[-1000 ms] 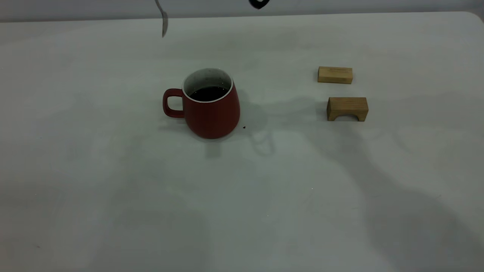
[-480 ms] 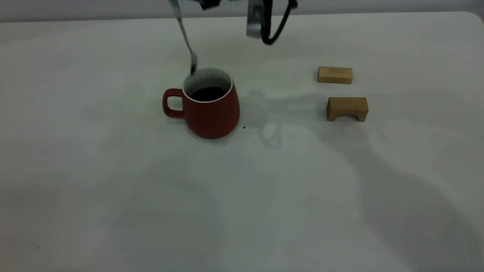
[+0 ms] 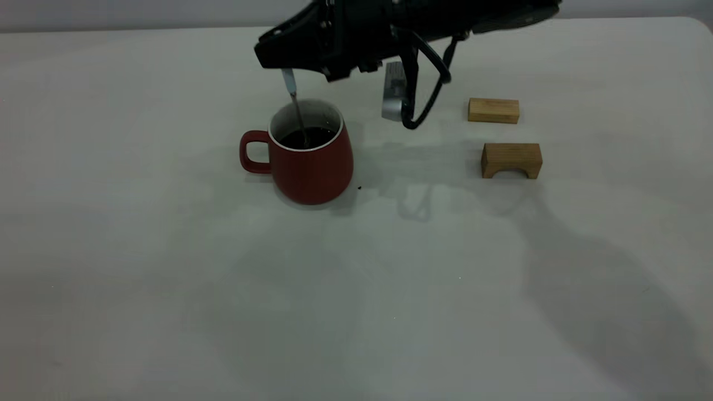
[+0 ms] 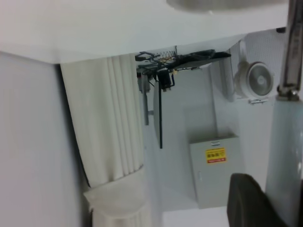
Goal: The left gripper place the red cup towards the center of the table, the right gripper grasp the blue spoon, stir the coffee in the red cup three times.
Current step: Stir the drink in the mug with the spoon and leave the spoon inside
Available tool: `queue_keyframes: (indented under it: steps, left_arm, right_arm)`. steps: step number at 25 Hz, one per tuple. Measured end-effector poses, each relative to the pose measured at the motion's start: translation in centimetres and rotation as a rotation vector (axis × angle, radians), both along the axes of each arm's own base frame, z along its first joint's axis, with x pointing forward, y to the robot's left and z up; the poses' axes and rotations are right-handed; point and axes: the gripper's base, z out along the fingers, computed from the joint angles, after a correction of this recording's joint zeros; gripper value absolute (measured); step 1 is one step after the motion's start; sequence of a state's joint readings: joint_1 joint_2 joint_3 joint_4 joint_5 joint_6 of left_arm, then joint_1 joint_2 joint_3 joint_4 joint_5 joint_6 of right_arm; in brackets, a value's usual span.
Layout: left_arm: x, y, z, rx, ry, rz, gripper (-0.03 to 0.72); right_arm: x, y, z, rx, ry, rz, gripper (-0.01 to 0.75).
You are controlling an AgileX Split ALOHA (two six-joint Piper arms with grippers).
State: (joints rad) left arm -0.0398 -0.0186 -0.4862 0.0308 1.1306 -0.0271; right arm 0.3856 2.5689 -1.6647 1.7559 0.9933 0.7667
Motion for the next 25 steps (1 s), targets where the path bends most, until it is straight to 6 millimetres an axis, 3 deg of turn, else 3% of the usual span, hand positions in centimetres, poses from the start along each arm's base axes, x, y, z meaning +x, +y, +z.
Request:
queue_keyframes:
  steps: [3,6,12,20,25]
  left_arm:
    - [0.0,0.0,0.0,0.000,0.000,0.000,0.243]
    - [0.0,0.0,0.0,0.000,0.000,0.000,0.243]
    - [0.0,0.0,0.0,0.000,0.000,0.000,0.243]
    - [0.0,0.0,0.0,0.000,0.000,0.000,0.243]
    - [0.0,0.0,0.0,0.000,0.000,0.000,0.243]
  right_arm:
    - [0.4,-1.1,-0.6,-0.006,-0.049,0.015,0.135]
    - [0.6,-2.2,-0.8,0.018,0.007,0.008,0.135]
    - [0.3,-1.8,-0.4,0.077,0.159,-0.005,0.135]
    - [0.1,-1.1,-1.1,0.034,-0.169,0.087,0.135]
    - [0.1,-1.4,-1.7,0.028,-0.112,0.078,0.135]
